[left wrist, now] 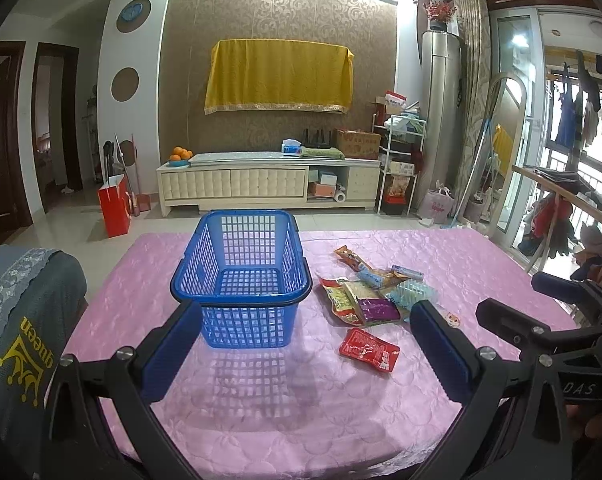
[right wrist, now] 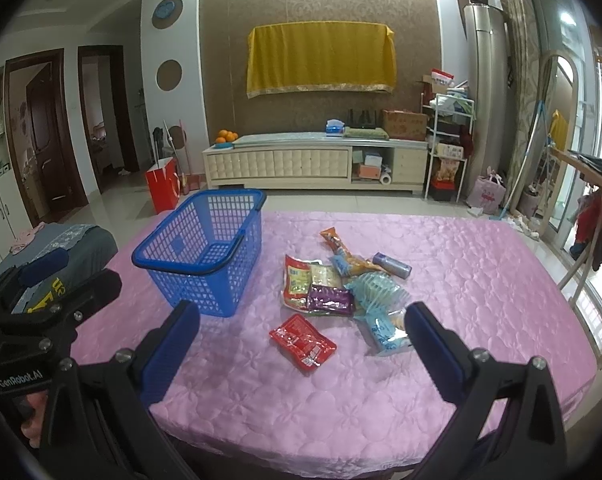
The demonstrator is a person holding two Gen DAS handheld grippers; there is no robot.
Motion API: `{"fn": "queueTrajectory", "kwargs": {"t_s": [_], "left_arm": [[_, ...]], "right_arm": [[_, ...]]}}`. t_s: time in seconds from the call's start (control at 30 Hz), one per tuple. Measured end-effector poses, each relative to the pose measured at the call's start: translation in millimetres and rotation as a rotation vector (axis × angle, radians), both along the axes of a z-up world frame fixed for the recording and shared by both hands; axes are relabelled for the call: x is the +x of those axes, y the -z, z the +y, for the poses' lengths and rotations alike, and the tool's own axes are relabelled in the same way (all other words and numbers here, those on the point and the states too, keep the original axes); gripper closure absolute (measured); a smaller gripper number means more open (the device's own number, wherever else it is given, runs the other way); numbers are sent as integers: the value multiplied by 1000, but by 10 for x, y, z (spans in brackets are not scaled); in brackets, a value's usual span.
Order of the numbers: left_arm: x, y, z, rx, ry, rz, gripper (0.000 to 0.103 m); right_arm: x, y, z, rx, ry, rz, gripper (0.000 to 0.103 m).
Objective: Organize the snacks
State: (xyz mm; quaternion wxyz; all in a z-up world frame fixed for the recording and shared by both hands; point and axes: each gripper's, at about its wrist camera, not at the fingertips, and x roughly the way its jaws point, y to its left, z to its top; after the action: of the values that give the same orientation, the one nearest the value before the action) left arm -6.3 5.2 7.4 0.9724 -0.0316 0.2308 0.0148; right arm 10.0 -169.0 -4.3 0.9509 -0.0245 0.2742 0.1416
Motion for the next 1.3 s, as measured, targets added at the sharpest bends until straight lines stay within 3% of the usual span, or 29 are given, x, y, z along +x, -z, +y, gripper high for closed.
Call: {"fn": "queueTrajectory", "kwargs": {"t_s": [1.3], "left_arm": [[39, 27, -34, -14, 18, 21, 0]], "right_arm": [[62, 44, -51, 7, 11, 15, 0]]}}
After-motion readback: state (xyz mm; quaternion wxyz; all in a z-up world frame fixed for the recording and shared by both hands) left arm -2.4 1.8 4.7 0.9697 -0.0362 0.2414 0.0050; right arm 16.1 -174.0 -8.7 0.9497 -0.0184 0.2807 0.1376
